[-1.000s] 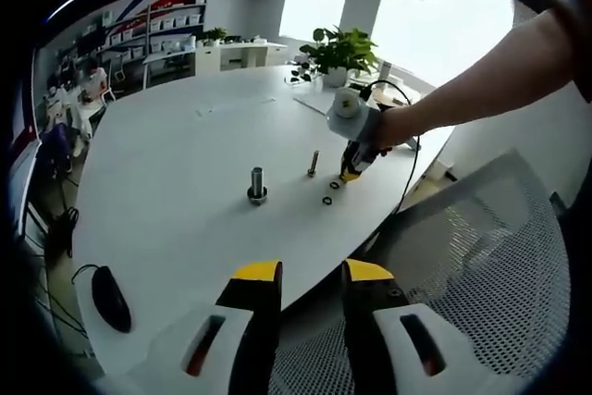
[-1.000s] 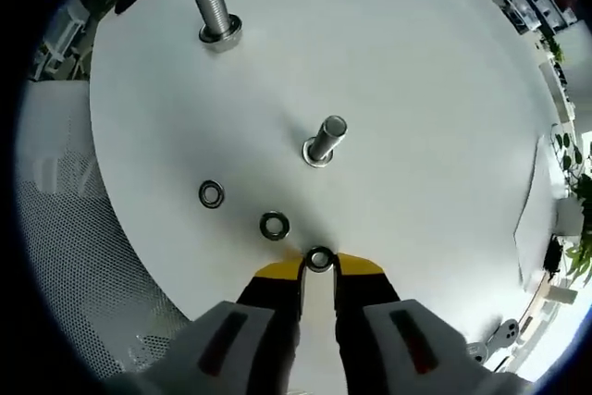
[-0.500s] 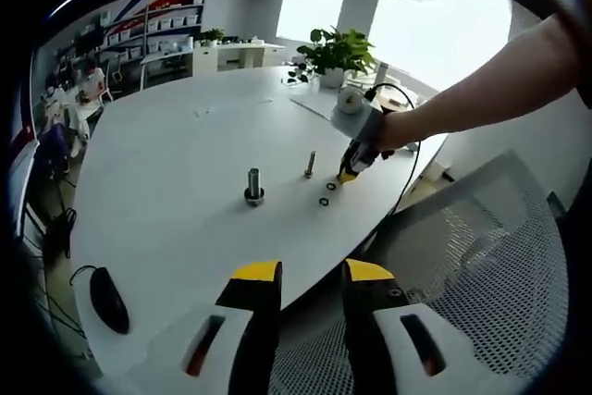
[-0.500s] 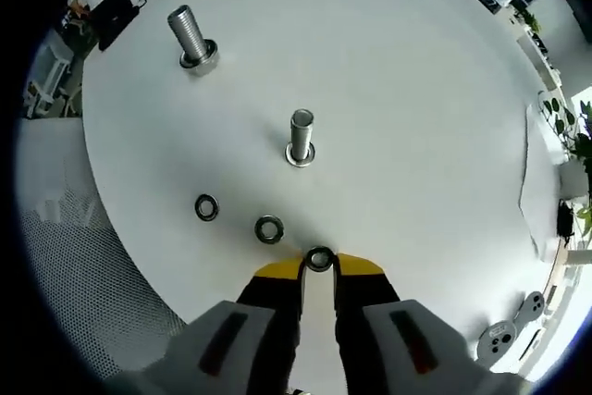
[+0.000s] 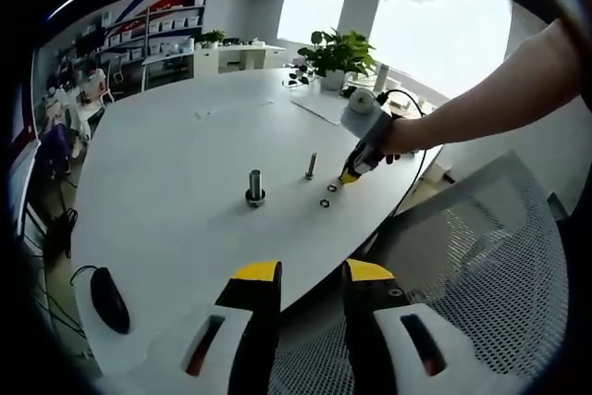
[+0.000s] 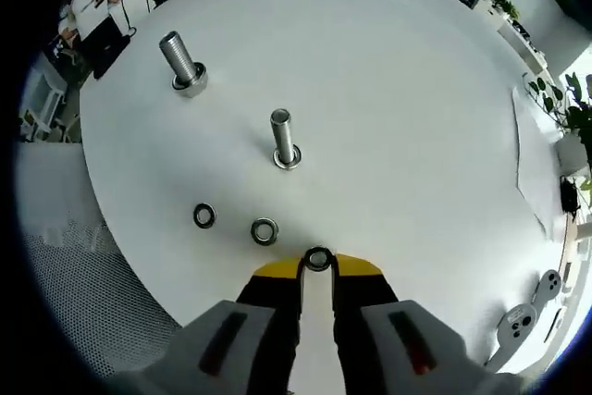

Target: Place the washer onto the threaded stud by aligning its center hole with the stud, sliding it down to the base, and recovering from edge contact or off-axis alignment until the washer reaches the visible bottom stop.

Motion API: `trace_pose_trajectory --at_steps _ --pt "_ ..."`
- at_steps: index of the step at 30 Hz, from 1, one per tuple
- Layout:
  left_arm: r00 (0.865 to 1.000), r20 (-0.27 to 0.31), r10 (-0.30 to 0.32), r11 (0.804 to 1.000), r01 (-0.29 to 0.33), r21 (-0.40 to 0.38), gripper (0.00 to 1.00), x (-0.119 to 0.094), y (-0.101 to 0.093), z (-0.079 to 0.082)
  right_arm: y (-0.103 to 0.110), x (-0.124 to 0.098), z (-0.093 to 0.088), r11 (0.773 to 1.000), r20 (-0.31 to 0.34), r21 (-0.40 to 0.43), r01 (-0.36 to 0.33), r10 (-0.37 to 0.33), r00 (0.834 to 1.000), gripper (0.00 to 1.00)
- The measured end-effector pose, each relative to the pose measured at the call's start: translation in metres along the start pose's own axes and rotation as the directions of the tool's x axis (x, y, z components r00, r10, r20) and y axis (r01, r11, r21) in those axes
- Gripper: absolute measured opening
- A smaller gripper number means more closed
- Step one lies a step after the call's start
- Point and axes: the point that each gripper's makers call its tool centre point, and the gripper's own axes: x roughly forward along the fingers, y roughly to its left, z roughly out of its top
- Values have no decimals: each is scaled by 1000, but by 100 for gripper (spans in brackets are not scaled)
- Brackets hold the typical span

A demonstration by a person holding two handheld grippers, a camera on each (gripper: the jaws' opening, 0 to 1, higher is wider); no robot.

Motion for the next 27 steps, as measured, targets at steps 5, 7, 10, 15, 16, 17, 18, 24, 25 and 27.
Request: trace_pose_trajectory --at_steps 5,7,10,15,16,17,18,24,25,27 --pt "1000 2 -1 1000 1 2 25 0 0 0 7 -14 8 998 49 61 -29 26 998 13" --pt "1000 6 -2 1000 2 2 25 0 -1 1 12 -21 14 998 67 46 -38 35 997 13" --pt "1000 14 -2 1000 2 0 25 0 -1 2 13 -32 24 1000 87 -4 -28 28 996 13" --pt "999 36 -6 1000 6 -1 25 -2 -2 5 15 -53 38 1000 128 -20 -18 20 992 13" --pt "999 39 -6 1000 6 -1 25 -3 -2 6 16 -57 42 1000 142 -15 -17 19 990 13" --pt "999 44 -7 1000 7 -2 25 -3 -2 6 15 -60 45 1000 154 -17 -15 17 988 13" --pt "999 45 -7 1000 7 -3 25 -3 -2 7 15 -63 48 1000 161 -17 -15 17 987 13" --pt "999 35 -14 1000 15 -4 25 -2 -3 5 20 -86 69 1000 241 -17 -25 29 970 13" --pt "999 36 -17 1000 17 -1 25 -2 -4 5 20 -89 73 999 253 -22 -24 29 967 13" --pt "999 37 -21 1000 21 -3 25 -2 -5 6 22 -98 81 999 278 -29 -25 32 960 13"
